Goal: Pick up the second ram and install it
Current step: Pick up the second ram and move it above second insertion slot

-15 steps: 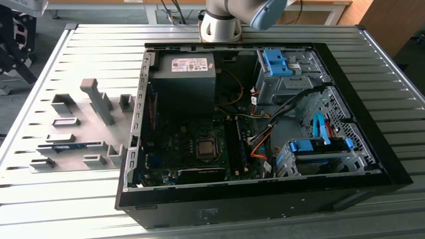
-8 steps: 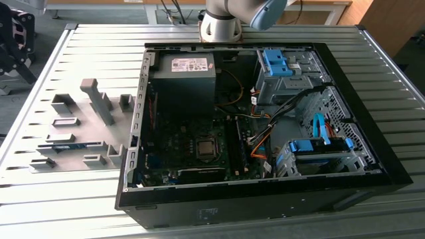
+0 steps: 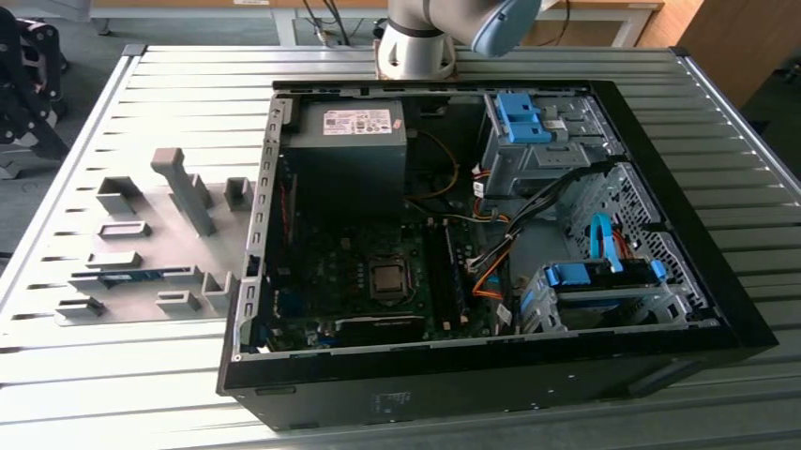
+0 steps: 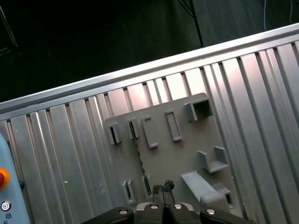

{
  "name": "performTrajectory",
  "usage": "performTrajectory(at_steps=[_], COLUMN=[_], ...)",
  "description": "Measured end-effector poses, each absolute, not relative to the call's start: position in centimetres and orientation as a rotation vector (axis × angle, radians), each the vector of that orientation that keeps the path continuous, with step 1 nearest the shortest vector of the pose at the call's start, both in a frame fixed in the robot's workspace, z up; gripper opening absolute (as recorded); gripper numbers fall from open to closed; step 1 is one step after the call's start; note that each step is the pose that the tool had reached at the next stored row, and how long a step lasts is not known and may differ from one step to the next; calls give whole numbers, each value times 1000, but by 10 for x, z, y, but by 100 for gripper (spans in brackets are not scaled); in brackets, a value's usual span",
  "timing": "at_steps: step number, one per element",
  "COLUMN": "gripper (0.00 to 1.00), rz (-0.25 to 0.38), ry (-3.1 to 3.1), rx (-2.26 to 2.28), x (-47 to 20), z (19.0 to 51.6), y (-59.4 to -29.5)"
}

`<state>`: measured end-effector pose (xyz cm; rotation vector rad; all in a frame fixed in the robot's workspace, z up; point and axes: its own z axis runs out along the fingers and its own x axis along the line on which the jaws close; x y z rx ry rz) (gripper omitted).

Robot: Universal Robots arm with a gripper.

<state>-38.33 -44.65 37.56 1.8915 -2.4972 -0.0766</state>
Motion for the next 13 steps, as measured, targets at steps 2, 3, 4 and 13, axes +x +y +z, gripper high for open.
performTrajectory(at_steps=[2, 3, 4, 13], gripper=[10, 10, 10, 10], rz=[-76, -76, -76, -75], ry=[-2461, -2444, -2427, -2267], rx=[1937, 1958, 1979, 2154], x=[-383, -383, -383, -383], z=[375, 374, 374, 371], y=[-446, -446, -446, -446])
